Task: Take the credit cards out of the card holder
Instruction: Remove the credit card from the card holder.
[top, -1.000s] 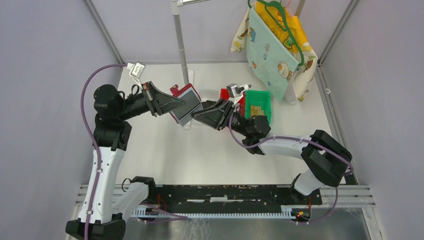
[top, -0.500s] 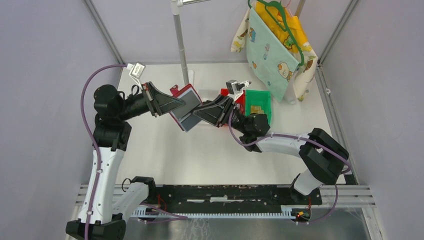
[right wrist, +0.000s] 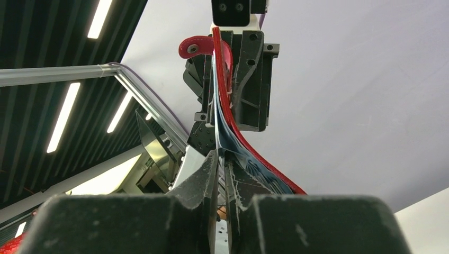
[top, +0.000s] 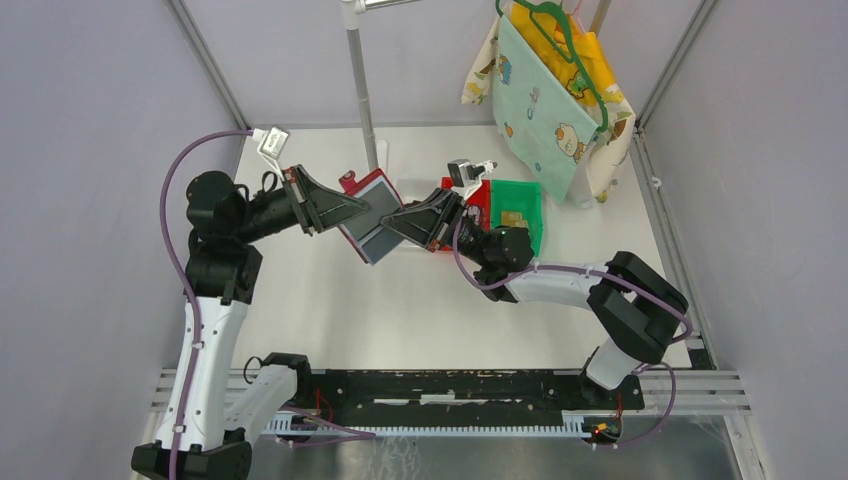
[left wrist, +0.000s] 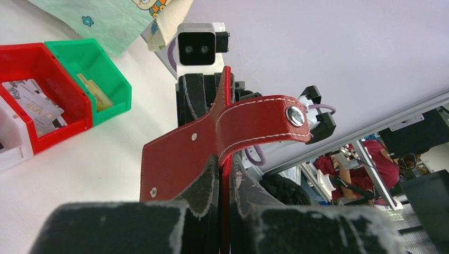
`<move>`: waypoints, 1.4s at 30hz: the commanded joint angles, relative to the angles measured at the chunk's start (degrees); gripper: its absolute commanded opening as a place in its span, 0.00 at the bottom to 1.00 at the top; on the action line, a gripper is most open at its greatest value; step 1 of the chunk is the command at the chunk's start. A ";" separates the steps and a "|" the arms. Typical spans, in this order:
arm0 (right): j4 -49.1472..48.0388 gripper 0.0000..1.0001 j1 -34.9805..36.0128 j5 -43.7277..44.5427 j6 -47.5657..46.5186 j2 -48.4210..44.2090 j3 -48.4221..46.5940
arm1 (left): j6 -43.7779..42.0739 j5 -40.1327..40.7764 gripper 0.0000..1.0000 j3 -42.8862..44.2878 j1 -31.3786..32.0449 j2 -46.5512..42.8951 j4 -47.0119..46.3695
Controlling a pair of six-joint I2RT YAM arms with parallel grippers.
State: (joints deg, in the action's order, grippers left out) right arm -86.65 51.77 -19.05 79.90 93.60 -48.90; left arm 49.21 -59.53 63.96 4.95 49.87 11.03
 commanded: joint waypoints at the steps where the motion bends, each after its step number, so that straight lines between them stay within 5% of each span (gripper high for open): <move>1: -5.73 0.12 0.08 1.28 1.49 0.09 -1.95 | -2.17 -0.03 0.09 1.40 0.19 -1.57 0.80; 7: -5.64 0.13 0.17 0.95 1.53 0.18 -2.15 | -6.38 2.12 0.07 1.79 0.16 -1.23 5.20; 10: -5.01 0.00 0.24 0.79 1.22 0.22 -2.17 | -6.14 1.97 0.07 1.84 0.19 -1.27 5.23; 16: -4.44 0.00 0.78 0.59 0.98 0.54 -1.89 | -3.37 1.67 0.27 2.15 0.16 -1.14 3.49; 20: -4.19 0.00 0.97 0.68 0.84 0.71 -2.16 | -1.03 1.33 0.30 1.38 0.12 -1.08 0.89; 28: -4.68 0.00 0.97 0.83 0.38 0.76 -0.76 | 0.62 1.12 0.10 2.37 0.18 -0.77 -0.88; 42: -8.86 0.21 1.89 3.44 0.47 1.58 -0.31 | 2.82 3.46 0.02 1.78 0.17 -1.35 -2.44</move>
State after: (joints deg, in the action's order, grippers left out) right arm -88.44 53.25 -16.71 80.51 94.78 -48.82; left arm 49.52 -56.58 64.01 5.02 49.58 12.97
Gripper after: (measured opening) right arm 0.175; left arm 0.124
